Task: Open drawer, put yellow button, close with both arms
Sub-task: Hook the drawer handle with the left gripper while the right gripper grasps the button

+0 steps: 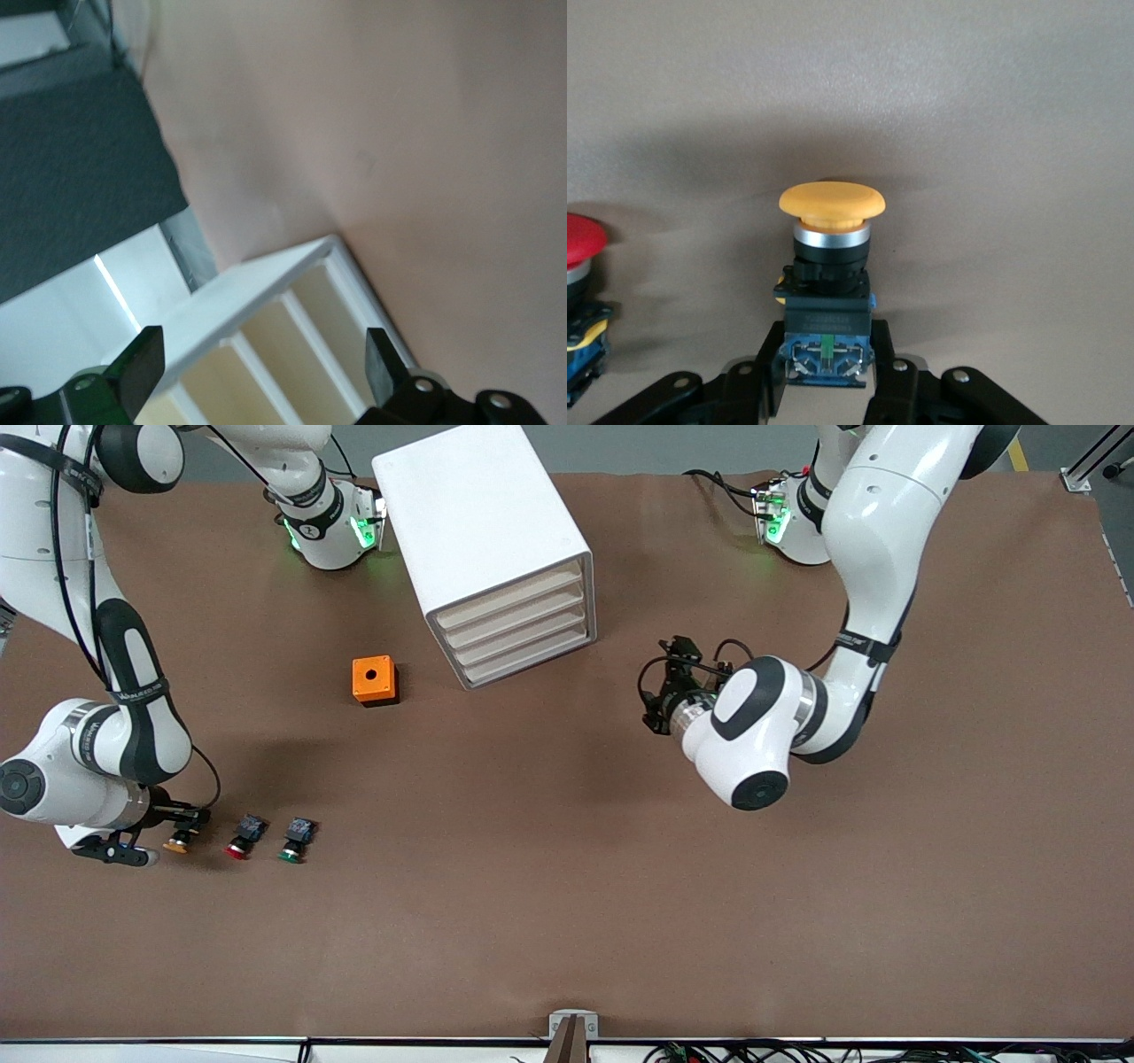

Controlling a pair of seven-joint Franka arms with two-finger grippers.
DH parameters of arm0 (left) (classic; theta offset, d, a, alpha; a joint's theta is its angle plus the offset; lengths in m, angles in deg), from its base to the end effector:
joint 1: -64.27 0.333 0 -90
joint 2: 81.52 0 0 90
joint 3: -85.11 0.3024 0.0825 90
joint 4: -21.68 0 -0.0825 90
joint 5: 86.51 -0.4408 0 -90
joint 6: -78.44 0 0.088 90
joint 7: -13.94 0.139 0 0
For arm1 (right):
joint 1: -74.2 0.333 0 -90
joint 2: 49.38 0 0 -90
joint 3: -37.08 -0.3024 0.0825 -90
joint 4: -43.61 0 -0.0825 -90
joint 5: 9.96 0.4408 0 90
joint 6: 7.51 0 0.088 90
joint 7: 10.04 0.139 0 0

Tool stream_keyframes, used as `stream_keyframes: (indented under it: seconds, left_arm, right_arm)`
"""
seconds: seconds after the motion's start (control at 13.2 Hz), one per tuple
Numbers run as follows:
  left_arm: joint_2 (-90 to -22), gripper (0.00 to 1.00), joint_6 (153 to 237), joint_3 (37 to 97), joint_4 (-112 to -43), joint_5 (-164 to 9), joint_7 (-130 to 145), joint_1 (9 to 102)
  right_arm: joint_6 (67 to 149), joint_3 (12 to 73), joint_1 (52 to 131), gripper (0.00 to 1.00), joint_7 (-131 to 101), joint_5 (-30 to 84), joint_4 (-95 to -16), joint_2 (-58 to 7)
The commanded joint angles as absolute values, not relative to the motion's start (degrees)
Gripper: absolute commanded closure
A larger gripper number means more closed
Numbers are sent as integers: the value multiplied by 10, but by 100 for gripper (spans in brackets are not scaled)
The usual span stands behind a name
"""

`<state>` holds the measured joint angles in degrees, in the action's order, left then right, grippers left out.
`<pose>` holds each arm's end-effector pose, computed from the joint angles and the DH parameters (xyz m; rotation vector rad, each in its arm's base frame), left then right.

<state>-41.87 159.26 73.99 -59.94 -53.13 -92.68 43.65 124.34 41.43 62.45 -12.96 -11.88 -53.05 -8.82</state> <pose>0.5349 -0.4099 0.2307 -1.8856 -1.6317 1.2337 0.6669 -0.1931 0.0963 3.0657 -0.2931 -0.1590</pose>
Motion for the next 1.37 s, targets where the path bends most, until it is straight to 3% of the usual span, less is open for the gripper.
stream_keyframes:
  seconds: [0.0,0.08,0.61,0.76,1.29]
  left_arm:
    - [-405,0,1589,743,-584,-473,-993,395]
    - [-391,0,1594,743,-584,-444,-1015,385]
    - [-369,0,1656,744,-583,-323,-1123,356]
    - [-356,0,1690,743,-583,-276,-1153,340]
    - [-336,0,1697,743,-577,-238,-1173,303]
  right_arm:
    - [1253,412,622,83,-135,-124,-524,-81]
    - [1253,412,622,87,-135,-124,-523,-82]
    - [1232,411,627,87,-146,-124,-519,-108]
    - [1190,409,633,87,-145,-124,-519,-133]
    - [1016,410,674,89,-100,-124,-503,-236]
